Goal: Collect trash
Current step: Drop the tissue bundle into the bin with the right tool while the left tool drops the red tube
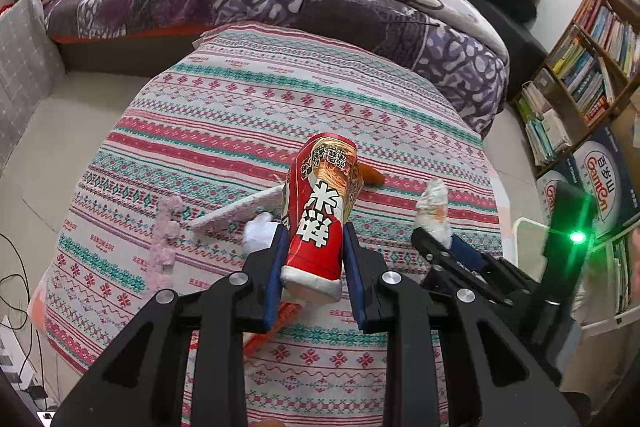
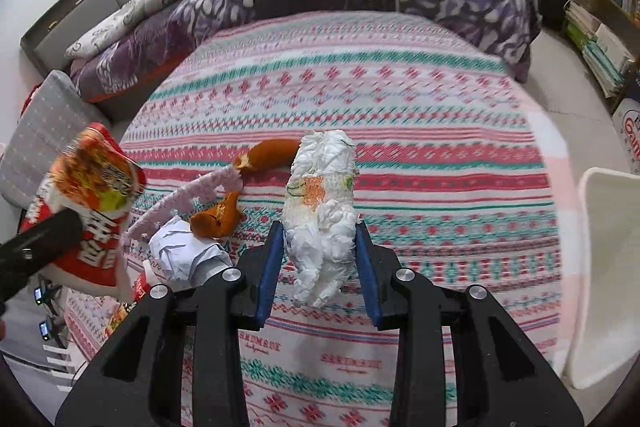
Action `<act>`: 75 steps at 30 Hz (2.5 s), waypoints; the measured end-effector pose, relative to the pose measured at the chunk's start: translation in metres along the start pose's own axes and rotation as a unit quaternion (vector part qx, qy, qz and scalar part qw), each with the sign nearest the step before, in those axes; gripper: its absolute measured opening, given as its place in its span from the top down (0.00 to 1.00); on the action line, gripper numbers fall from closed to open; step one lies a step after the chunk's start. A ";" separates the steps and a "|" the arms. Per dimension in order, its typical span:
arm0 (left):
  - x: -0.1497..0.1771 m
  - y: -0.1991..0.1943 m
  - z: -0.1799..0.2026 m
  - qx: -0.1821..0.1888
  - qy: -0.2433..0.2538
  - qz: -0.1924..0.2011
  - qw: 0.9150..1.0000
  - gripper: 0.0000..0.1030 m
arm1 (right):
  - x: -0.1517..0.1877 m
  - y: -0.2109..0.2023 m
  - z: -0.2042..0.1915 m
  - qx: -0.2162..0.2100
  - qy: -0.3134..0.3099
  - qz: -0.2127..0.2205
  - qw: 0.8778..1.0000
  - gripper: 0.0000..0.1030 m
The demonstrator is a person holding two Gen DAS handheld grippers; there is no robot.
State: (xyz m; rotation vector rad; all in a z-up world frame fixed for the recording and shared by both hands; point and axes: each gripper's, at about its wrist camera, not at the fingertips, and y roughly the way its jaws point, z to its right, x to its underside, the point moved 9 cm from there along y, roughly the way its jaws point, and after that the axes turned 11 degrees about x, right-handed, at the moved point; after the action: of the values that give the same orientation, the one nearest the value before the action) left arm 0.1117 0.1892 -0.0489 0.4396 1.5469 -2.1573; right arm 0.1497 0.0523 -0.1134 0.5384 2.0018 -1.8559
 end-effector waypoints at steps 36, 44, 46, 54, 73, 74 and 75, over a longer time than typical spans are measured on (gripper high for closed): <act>0.037 0.048 0.186 0.093 0.143 -0.013 0.985 0.73 | 0.023 -0.074 0.318 0.216 0.233 0.012 0.948 0.33; 0.068 0.080 0.270 0.126 0.197 -0.039 0.971 0.73 | 0.031 -0.099 0.370 0.217 0.296 0.028 0.930 0.25; 0.073 0.087 0.289 0.135 0.200 -0.046 0.969 0.73 | 0.032 -0.107 0.381 0.209 0.318 0.035 0.924 0.24; 0.076 0.095 0.350 0.189 0.193 -0.055 0.961 0.44 | 0.027 -0.133 0.402 0.204 0.362 0.071 0.907 0.20; 0.052 0.064 0.222 0.023 0.235 0.006 0.972 0.37 | 0.013 -0.095 0.301 0.211 0.227 0.059 0.949 0.12; 0.049 0.062 0.217 0.021 0.228 0.006 0.973 0.36 | 0.012 -0.092 0.294 0.212 0.216 0.057 0.951 0.12; 0.047 0.062 0.209 0.016 0.219 0.004 0.975 0.34 | 0.012 -0.089 0.287 0.213 0.207 0.055 0.953 0.11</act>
State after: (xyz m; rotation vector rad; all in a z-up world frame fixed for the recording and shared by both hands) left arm 0.1046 -0.0338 -0.0547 0.9860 1.7259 -2.1791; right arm 0.0954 -0.2395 -0.0648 1.2238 1.7433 -2.2572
